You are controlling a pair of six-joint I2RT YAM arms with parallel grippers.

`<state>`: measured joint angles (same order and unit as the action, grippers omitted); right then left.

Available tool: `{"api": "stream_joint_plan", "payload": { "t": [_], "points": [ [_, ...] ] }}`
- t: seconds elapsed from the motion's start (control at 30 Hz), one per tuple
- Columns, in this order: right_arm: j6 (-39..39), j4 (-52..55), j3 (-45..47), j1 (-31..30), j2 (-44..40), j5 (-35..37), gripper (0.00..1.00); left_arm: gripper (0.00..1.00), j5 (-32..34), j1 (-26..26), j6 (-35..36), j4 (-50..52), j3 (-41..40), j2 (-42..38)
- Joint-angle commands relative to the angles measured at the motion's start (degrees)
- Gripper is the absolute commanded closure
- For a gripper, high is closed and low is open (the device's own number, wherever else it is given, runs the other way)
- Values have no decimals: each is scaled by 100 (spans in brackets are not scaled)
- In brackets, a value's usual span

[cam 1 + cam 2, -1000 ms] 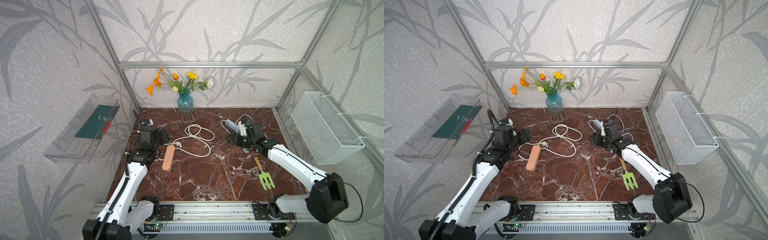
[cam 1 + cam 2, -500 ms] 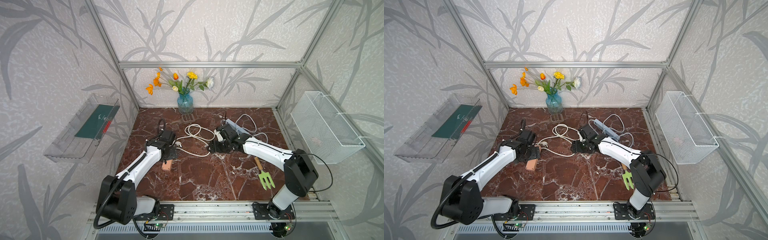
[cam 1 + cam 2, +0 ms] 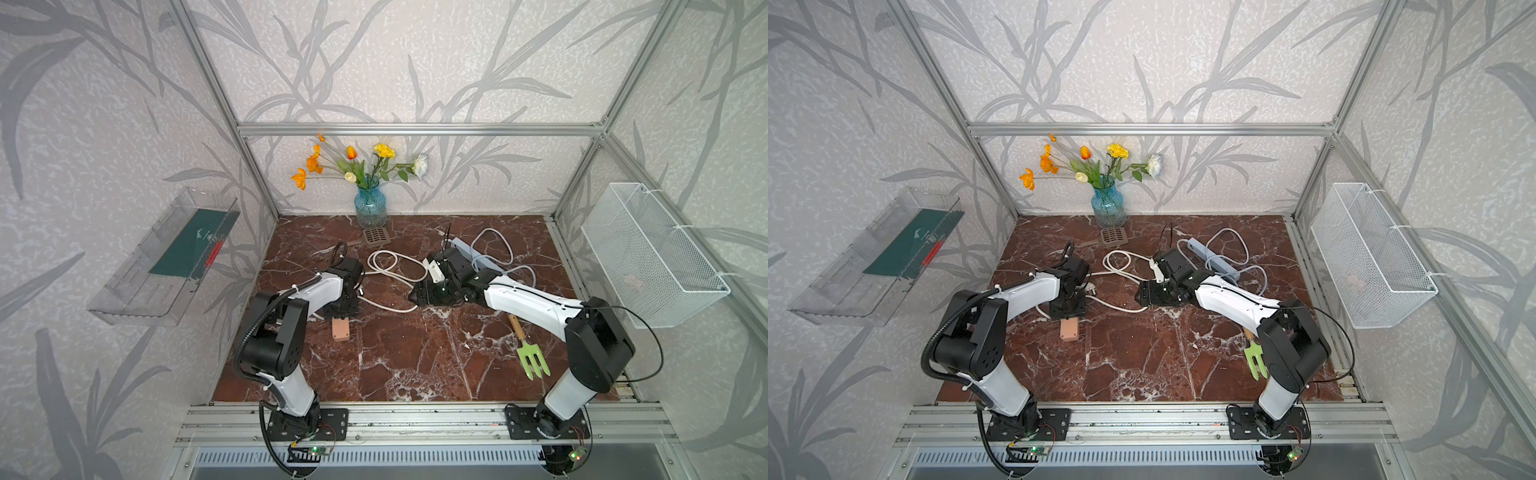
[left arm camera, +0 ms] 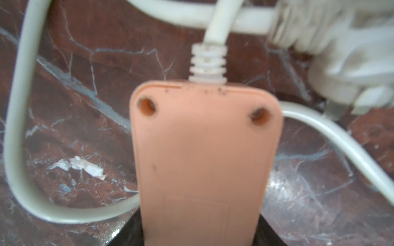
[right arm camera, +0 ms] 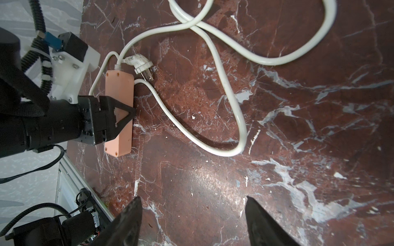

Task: Wrap the cord around the power strip
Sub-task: Pick up the power strip from the center of the board.

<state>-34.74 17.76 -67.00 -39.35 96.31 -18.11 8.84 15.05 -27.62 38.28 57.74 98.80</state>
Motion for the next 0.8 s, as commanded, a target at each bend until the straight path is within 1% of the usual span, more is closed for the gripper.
{"api": "stream_joint_plan", "payload": {
  "t": [0.0,0.07,0.17,0.2,0.23,0.3,0.33,0.43,0.5,0.57,0.63,0.7,0.77],
  "points": [
    [0,-141,30,29,-7,-96,25,53,-358,-19,112,-119,-122,226],
    [-6,-143,33,35,-7,-96,25,67,-665,-24,256,-184,-157,81],
    [-39,-176,20,59,10,-161,26,90,-1182,-12,595,47,34,-336],
    [-47,-185,-8,73,10,-212,26,93,-1362,-11,728,195,145,-567],
    [-67,-180,-34,84,10,-251,27,98,-1580,-2,869,333,258,-842],
    [-117,-174,-104,111,-37,-322,27,100,-2048,7,1162,538,494,-1373],
    [-138,-171,-151,136,-80,-383,27,100,-2491,2,1426,496,572,-1666],
    [-548,-328,-257,272,-286,-746,27,100,-3687,79,1664,210,820,-2264],
    [-933,-646,-250,384,-457,-1069,26,100,-4452,185,1716,-146,965,-2468],
    [-1374,-1077,-249,486,-556,-1426,22,100,-5113,288,1672,-511,1100,-2492],
    [-1841,-1531,-225,598,-659,-1711,14,100,-5479,415,1655,-808,1189,-2428],
    [-2267,-1790,-171,688,-786,-1711,9,100,-5604,575,1787,-818,1302,-2339],
    [-2687,-2186,-27,787,-892,-1658,8,100,-5631,762,1882,-900,1321,-2313]
  ]
}}
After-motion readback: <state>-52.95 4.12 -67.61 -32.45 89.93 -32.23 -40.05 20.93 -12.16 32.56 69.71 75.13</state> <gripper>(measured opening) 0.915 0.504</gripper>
